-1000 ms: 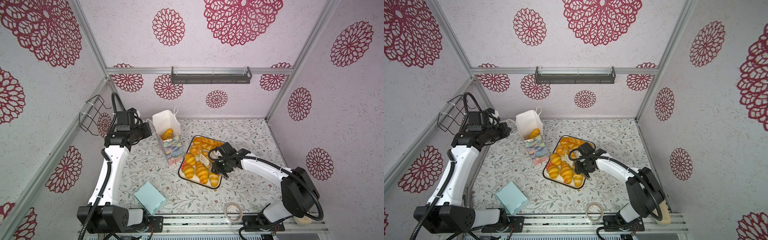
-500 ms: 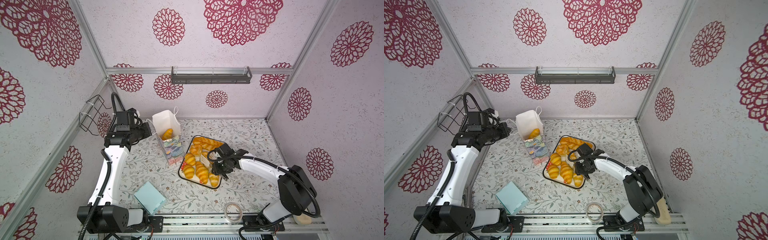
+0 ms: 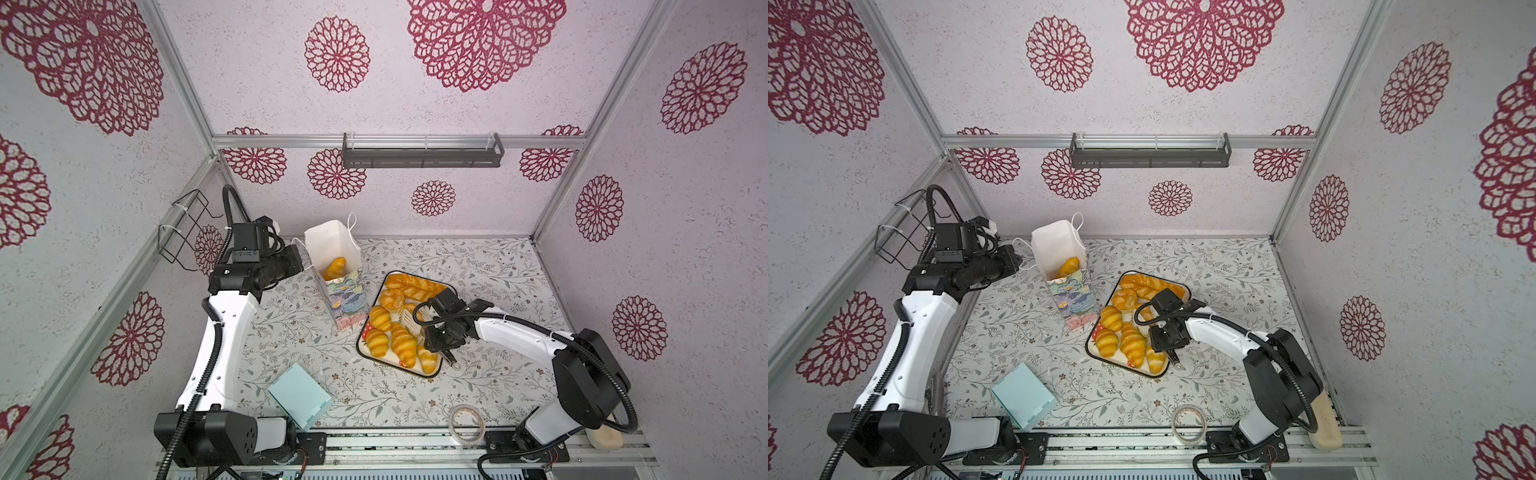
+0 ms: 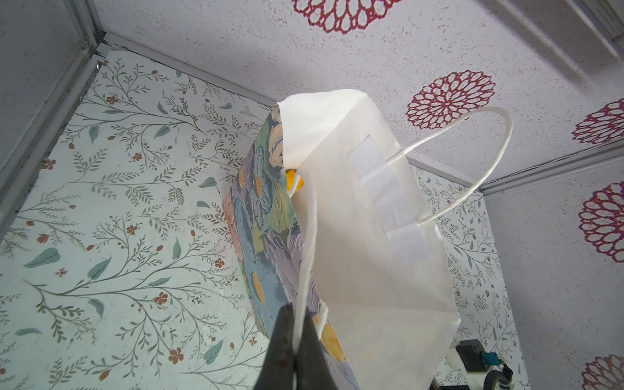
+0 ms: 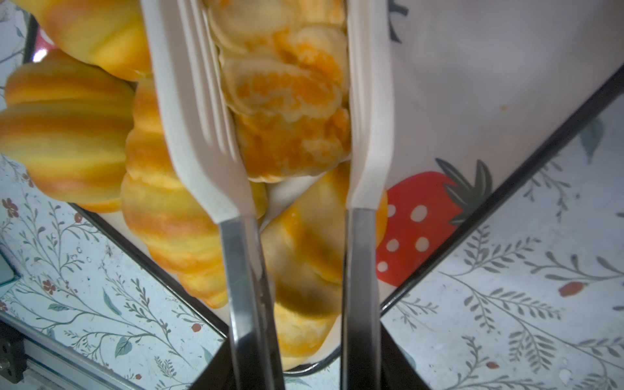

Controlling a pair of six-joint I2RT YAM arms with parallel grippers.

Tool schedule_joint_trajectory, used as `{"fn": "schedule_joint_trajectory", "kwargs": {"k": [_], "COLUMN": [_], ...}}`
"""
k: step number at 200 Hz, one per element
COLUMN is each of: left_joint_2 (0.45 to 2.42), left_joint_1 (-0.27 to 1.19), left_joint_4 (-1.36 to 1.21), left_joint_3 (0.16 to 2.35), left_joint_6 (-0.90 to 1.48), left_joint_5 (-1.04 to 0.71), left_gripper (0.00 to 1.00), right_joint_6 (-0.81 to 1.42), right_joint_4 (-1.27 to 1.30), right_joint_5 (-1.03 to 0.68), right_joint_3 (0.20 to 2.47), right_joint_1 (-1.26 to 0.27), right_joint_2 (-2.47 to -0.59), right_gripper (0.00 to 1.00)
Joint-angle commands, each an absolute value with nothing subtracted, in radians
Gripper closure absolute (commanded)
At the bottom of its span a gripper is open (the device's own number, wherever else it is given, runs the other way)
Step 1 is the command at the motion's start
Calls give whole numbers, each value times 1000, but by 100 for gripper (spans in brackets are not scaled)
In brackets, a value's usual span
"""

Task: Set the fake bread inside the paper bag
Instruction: 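Pinch a flaky twisted pastry on the tray with the tongs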

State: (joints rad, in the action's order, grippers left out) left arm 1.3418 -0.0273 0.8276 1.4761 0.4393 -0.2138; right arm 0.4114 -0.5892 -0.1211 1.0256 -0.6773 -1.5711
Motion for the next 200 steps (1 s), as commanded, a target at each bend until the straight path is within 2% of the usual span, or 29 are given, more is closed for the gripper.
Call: {"fn": "schedule_joint_trajectory", "kwargs": {"k": [1, 84, 200], "left_joint_2": [1343, 1353, 1347], "left_joint_1": [-35, -35, -35], "left_joint_4": [814, 818, 826], "left_joint_3": [1477, 1485, 1493], "left_joint_6": [444, 445, 444], "left_joint_5": [-218, -220, -218], "left_gripper": [100, 100, 100], "right_joint_6": [400, 393, 396], "right_joint_4": [-606, -617, -638], "right_joint_5": [-80, -32, -27], "right_joint_3": [1066, 1068, 1122], "right_joint_1": [-680, -678, -652], "right_joint_2": [-1559, -1488, -1414], "right_gripper": [56, 63, 64]}}
